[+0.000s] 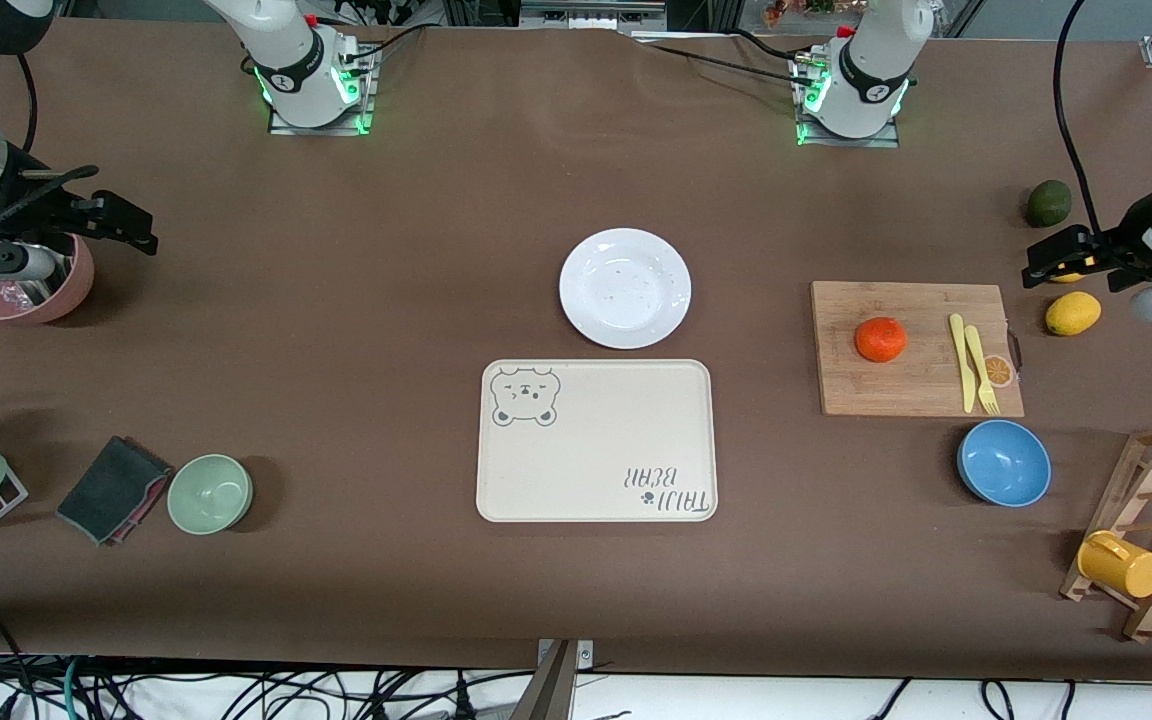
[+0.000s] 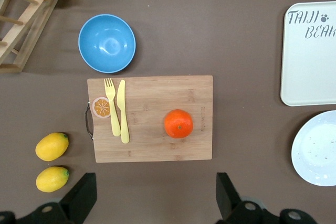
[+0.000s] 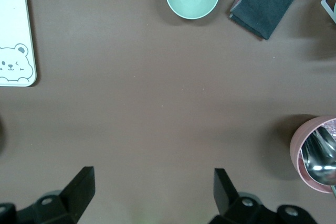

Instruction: Place orange and plate with both arms

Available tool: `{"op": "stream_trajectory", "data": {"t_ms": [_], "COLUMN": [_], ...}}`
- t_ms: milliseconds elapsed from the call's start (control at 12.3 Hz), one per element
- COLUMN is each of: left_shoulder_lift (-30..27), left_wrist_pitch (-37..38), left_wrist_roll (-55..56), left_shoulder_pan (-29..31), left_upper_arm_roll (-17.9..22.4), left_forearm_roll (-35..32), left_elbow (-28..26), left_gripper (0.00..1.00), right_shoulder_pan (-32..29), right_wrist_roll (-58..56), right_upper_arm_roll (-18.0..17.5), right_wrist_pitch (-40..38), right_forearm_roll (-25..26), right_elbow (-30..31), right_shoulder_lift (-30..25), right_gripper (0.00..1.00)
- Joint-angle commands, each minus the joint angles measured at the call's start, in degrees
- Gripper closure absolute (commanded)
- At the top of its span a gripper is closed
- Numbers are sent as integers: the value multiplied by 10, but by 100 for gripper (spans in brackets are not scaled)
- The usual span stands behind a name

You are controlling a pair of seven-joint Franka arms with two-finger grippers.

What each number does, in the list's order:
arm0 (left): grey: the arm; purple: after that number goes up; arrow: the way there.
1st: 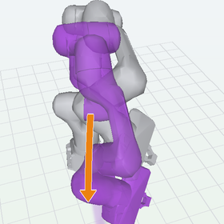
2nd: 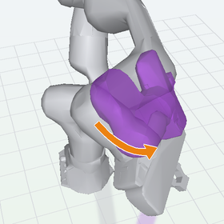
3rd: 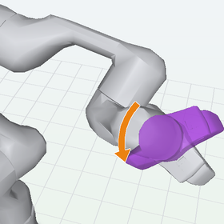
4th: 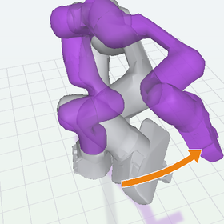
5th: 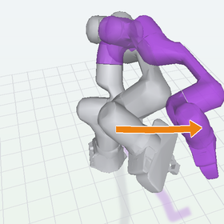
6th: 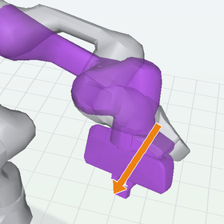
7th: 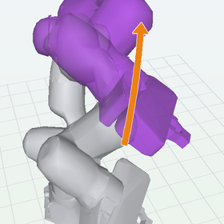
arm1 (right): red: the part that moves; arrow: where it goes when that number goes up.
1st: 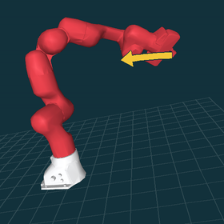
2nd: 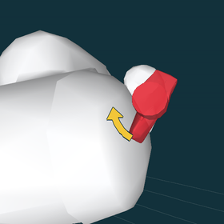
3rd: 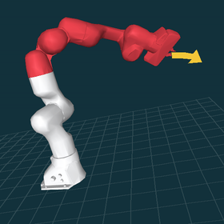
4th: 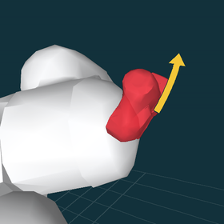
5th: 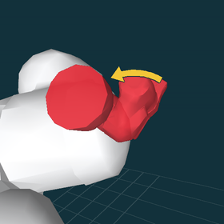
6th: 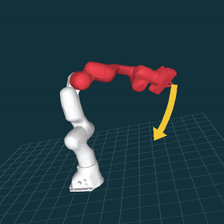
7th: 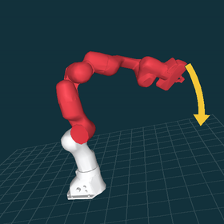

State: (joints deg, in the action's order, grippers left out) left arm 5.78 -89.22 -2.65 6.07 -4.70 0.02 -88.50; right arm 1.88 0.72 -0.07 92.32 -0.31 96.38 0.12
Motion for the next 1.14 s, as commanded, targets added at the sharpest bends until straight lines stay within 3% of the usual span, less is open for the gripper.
{"op": "stream_trajectory", "data": {"t_ms": [0, 569, 895, 1057], "left_shoulder_lift": [1, 9, 124, 138], "left_wrist_pitch": [8, 7, 4, -1], "left_wrist_roll": [-15, -17, -2, -3], "left_shoulder_pan": [-1, -2, 9, 9], "left_upper_arm_roll": [2, 2, 7, 5], "left_forearm_roll": [6, 6, 39, 25], "left_elbow": [5, 3, -3, -15], "left_gripper": [0, 0, 0, 0], "right_shoulder_pan": [2, 2, 2, 2], "right_wrist_roll": [-1, -2, -2, -2], "right_upper_arm_roll": [0, 0, 0, 0], "right_wrist_pitch": [-5, -7, -7, -7], "right_forearm_roll": [5, 5, 5, 5], "right_elbow": [-8, -8, -8, -8], "right_shoulder_lift": [1, 1, 1, 1], "right_gripper": [0, 0, 0, 0]}}
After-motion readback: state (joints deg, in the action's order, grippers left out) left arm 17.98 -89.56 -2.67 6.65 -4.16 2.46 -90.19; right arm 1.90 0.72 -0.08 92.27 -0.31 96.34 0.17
